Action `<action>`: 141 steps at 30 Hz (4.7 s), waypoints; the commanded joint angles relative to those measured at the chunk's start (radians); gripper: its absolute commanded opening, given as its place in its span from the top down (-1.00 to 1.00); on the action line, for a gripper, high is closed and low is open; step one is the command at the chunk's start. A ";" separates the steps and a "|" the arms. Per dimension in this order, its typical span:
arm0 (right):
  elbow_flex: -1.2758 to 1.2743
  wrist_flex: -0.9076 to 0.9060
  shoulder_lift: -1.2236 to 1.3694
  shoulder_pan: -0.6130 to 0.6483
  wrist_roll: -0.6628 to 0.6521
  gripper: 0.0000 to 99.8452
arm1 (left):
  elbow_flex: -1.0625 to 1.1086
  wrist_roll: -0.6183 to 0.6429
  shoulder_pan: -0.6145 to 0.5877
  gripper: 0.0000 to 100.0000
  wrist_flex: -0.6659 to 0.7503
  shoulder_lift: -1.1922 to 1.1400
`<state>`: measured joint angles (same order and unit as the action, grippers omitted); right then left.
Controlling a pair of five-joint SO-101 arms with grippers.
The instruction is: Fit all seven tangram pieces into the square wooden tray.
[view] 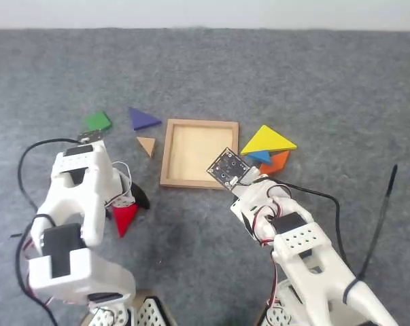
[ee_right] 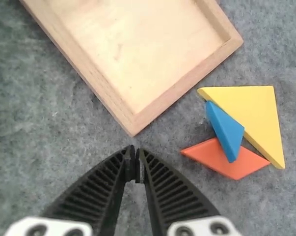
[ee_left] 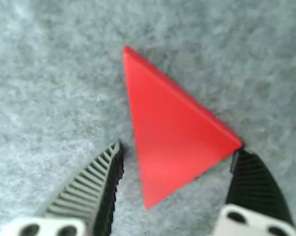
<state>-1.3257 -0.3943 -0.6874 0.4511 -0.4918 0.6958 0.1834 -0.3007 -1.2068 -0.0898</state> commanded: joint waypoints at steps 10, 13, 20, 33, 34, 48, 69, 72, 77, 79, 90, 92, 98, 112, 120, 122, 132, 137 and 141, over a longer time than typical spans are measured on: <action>0.006 0.007 -0.008 0.004 0.003 0.98 | -0.096 0.066 0.055 0.34 -0.028 0.009; 0.006 0.007 -0.008 0.004 0.003 0.98 | -0.096 0.068 0.055 0.34 -0.020 0.008; 0.006 0.007 -0.008 0.004 0.003 0.98 | -0.081 0.069 0.049 0.34 0.061 -0.003; 0.006 0.007 -0.008 0.004 0.003 0.98 | -0.047 0.106 0.057 0.34 0.098 0.000; 0.006 0.007 -0.008 0.004 0.003 0.98 | -0.047 0.106 0.058 0.34 0.098 0.000; 0.006 0.007 -0.008 0.004 0.005 0.98 | -0.047 0.109 0.072 0.35 0.100 0.000; 0.006 0.007 -0.008 0.004 0.003 0.98 | -0.042 0.110 0.064 0.48 0.104 0.008; 0.006 0.007 -0.008 0.004 0.003 0.98 | -0.048 0.109 0.066 0.48 0.081 0.009; 0.006 0.007 -0.008 0.004 0.003 0.98 | -0.081 0.107 0.071 0.48 0.040 0.009; 0.006 0.007 -0.008 0.004 0.003 0.98 | -0.093 0.106 0.072 0.48 0.015 0.009; 0.005 0.007 -0.008 0.004 0.003 0.98 | -0.232 0.106 0.066 0.48 -0.127 0.026; 0.005 0.007 -0.008 0.004 0.003 0.98 | -0.225 0.106 0.063 0.48 -0.129 0.077; 0.005 0.007 -0.008 0.004 0.003 0.98 | -0.113 0.110 0.066 0.48 -0.089 0.212; 0.005 0.007 -0.008 0.004 0.003 0.98 | -0.070 0.147 0.072 0.48 0.066 -0.031; 0.005 0.007 -0.008 0.004 0.003 0.98 | -0.097 0.141 0.074 0.48 0.049 -0.075; 0.005 0.007 -0.008 0.004 0.003 0.98 | -0.091 0.135 0.095 0.48 0.029 -0.075; 0.005 0.007 -0.008 0.002 0.003 0.98 | 0.010 -0.002 0.068 0.41 0.008 0.138; 0.005 0.007 -0.008 0.002 0.003 0.98 | 0.068 -0.069 0.097 0.32 0.040 0.121; 0.005 0.007 -0.008 0.002 0.005 0.98 | 0.025 -0.072 0.097 0.32 0.043 0.029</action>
<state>-1.3257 -0.3943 -0.6874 0.4511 -0.4918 0.7649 0.1266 -0.2117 -1.1761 -0.0069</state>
